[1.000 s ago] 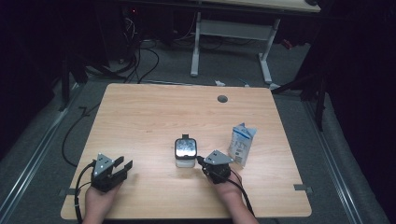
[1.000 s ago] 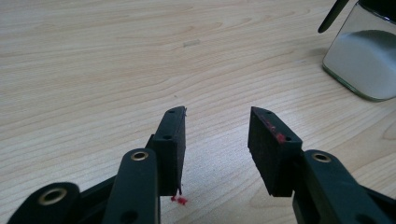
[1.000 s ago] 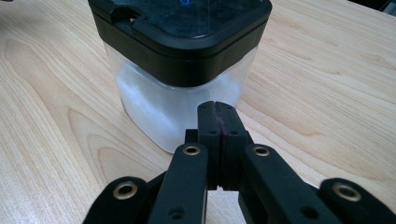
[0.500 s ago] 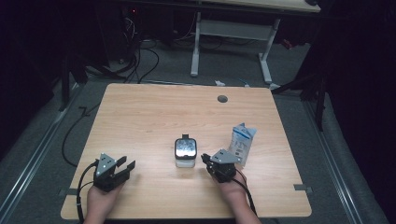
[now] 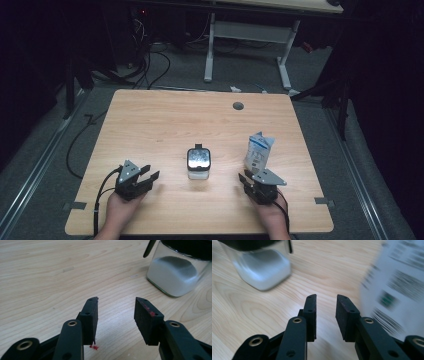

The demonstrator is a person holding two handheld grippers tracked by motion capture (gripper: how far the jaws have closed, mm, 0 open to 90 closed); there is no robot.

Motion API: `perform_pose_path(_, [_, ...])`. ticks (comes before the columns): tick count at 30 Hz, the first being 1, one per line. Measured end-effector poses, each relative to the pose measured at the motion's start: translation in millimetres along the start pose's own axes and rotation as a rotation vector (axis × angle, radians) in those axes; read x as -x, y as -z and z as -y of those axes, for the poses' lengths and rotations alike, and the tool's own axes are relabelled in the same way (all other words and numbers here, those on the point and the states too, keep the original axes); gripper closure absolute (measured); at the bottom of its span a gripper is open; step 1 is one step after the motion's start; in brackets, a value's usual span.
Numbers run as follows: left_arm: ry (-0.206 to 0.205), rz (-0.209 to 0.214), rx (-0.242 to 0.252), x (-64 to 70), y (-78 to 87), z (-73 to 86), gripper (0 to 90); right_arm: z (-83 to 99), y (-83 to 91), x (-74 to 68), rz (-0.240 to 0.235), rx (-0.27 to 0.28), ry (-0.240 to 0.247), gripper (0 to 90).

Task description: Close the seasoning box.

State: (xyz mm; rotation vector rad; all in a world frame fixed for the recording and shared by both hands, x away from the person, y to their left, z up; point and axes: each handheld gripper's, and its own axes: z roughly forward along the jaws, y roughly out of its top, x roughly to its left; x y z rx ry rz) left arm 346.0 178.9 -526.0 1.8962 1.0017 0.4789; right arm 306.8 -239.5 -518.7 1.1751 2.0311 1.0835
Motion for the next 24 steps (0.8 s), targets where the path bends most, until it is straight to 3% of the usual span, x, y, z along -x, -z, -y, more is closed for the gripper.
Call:
perform_pose_path(6, [-0.013,0.017,-0.019,6.1,-3.7,1.8,52.9,2.1,8.5,10.5,0.023,0.014,-0.028,68.6])
perform_pose_path(10, [-0.017,0.019,-0.015,8.2,1.1,2.7,52.5,-0.1,5.0,8.3,0.015,0.016,-0.019,68.5])
perform_pose_path(14, [0.007,0.021,0.004,7.4,1.3,1.5,52.5,4.6,3.9,6.4,0.013,0.000,-0.010,68.5])
perform_pose_path(17, [-0.022,0.020,0.000,11.5,-3.7,-1.2,51.9,4.6,6.4,7.9,0.014,0.008,-0.011,68.4])
perform_pose_path(24, [-0.018,0.025,-0.004,10.1,-0.9,1.4,51.8,2.2,3.7,6.5,0.009,0.007,-0.009,68.2])
